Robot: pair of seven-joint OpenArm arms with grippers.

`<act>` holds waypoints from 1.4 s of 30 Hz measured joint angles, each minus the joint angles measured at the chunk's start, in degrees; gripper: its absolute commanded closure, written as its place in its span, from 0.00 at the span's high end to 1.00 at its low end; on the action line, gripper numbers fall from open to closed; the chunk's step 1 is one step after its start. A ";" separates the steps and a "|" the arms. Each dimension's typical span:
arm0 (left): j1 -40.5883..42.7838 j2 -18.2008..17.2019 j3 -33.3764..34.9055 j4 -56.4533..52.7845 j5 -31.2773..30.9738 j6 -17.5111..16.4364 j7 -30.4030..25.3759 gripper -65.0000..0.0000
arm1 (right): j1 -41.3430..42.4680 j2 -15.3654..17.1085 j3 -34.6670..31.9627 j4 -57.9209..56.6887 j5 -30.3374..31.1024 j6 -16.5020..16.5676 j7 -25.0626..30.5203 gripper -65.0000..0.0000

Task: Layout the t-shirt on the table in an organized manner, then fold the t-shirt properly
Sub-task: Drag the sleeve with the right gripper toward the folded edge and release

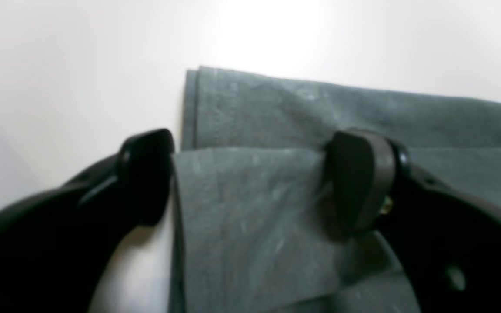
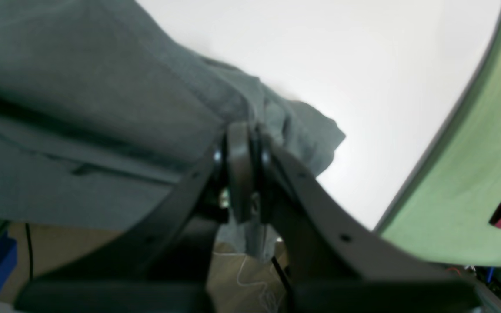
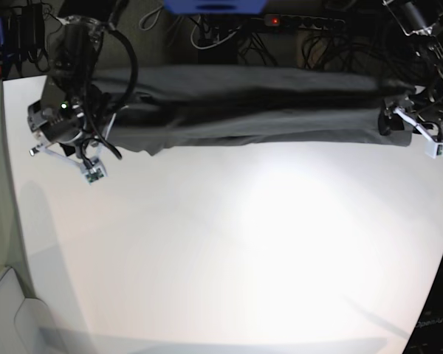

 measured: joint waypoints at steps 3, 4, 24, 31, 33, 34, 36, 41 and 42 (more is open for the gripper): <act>0.04 0.00 0.00 0.00 0.00 0.00 0.00 0.84 | -0.09 0.02 0.02 0.00 0.00 0.00 0.02 0.00; 0.04 0.00 0.00 0.00 0.00 0.00 -0.02 0.84 | -0.09 0.02 0.11 0.00 0.00 0.00 0.02 0.00; 0.35 -0.02 -0.02 0.00 -0.02 0.00 -0.39 0.84 | -3.28 0.17 0.22 0.09 -0.02 0.00 0.87 0.00; 0.35 0.00 -0.02 0.00 -0.02 0.00 -0.37 0.84 | -4.94 0.96 1.60 0.96 0.00 0.00 0.83 0.00; 0.37 -0.02 -0.02 0.00 -0.02 0.00 -0.39 0.84 | -5.25 0.96 1.81 1.03 0.00 0.00 0.87 0.00; 0.35 -0.02 -0.02 0.00 -0.02 0.00 -0.37 0.84 | -5.51 0.94 1.77 1.14 0.02 0.00 1.07 0.00; 0.35 0.00 -0.02 0.00 -0.02 0.00 -0.42 0.84 | -5.81 0.94 1.73 1.18 0.02 0.00 1.05 0.00; 0.35 -0.02 -0.02 0.00 -0.02 0.00 -0.39 0.84 | -5.97 0.94 1.77 1.16 0.00 0.00 1.09 0.00; 0.35 -0.02 -0.02 0.00 -0.02 0.00 -0.39 0.84 | -5.99 0.94 1.77 1.16 0.00 0.00 1.07 0.00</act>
